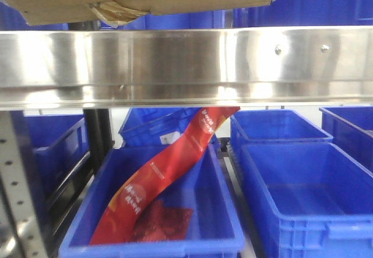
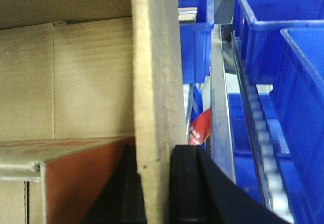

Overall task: Stack two boxes on right shelf middle
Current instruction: 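Raise the boxes with both grippers above the middle steel shelf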

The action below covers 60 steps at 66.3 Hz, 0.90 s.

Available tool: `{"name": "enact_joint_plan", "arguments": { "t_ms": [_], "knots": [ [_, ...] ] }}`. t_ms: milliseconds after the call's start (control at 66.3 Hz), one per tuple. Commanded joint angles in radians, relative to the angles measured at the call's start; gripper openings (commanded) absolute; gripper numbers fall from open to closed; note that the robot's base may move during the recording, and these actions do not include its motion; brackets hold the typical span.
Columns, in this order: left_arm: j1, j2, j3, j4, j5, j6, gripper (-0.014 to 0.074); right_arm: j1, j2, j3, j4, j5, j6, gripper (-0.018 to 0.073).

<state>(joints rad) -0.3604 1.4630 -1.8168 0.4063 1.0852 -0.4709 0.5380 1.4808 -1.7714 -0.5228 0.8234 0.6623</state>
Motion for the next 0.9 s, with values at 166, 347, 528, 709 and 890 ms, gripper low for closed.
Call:
{"name": "enact_joint_plan", "arguments": {
  "t_ms": [166, 347, 528, 709, 890],
  "knots": [
    [-0.001, -0.01, -0.009, -0.009, -0.038, -0.003, -0.0111, 0.004, -0.016, -0.01, 0.012, -0.117, 0.006, -0.0152],
    [-0.001, -0.01, -0.009, -0.009, -0.038, -0.003, -0.0111, 0.004, -0.016, -0.01, 0.012, -0.117, 0.006, -0.0152],
    [-0.001, -0.01, -0.009, -0.009, -0.038, -0.003, -0.0111, 0.004, -0.016, -0.01, 0.012, -0.117, 0.006, -0.0152],
    [-0.001, -0.01, -0.009, -0.009, -0.038, -0.003, -0.0111, 0.004, -0.016, -0.01, 0.012, -0.117, 0.006, -0.0152],
    [-0.001, -0.01, -0.009, -0.009, -0.038, -0.003, -0.0111, 0.004, -0.016, -0.01, 0.012, -0.117, 0.006, -0.0152]
  ]
}}
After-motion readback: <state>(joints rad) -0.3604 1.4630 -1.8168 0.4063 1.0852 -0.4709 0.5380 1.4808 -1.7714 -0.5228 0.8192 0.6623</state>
